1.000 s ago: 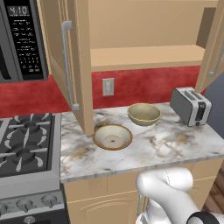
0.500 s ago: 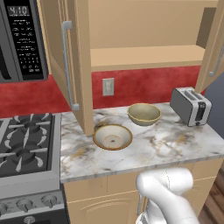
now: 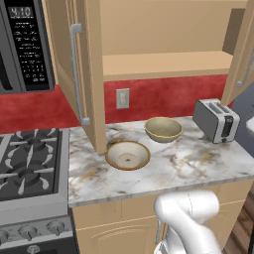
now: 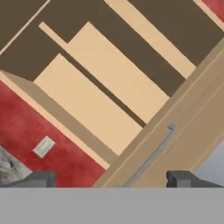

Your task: Open the cabinet. Pick the bowls from the counter and place them in the cabinet. Then close the cabinet.

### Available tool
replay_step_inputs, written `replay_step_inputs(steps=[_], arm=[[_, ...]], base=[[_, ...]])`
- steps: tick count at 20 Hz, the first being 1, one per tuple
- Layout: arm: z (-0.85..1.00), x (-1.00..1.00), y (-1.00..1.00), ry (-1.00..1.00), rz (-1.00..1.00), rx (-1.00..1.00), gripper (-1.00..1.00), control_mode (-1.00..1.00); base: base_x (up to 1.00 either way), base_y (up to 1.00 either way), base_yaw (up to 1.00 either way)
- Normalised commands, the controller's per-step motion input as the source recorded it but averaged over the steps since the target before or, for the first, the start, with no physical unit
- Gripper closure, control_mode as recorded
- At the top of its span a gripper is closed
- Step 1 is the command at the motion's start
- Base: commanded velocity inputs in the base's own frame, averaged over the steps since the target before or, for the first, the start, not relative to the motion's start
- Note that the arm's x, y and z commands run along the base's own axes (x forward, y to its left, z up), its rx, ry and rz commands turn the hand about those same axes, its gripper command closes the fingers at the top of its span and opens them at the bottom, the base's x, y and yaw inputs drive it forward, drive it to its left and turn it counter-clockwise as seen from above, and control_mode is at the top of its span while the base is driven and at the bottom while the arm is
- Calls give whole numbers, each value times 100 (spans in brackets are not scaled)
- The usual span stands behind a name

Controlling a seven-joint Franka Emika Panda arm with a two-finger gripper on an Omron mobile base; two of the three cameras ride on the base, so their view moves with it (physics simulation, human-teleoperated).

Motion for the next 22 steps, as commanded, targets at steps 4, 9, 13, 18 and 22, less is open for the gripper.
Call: replay_step_inputs(steps=[4,9,13,18,22], arm=[[0,-2,95,25,-31,-44,-100,-100],[0,11,46,38,-34,-35,-100,-100],[0,44,0,13,-6,-5,-100,-100],[-1,47,-30,2,13,0,-100,-100],[-12,39,-22,-1,13,0,-100,-100]], base=[[0,0,0],[0,0,0],[0,0,0],[0,0,0],[0,0,0]])
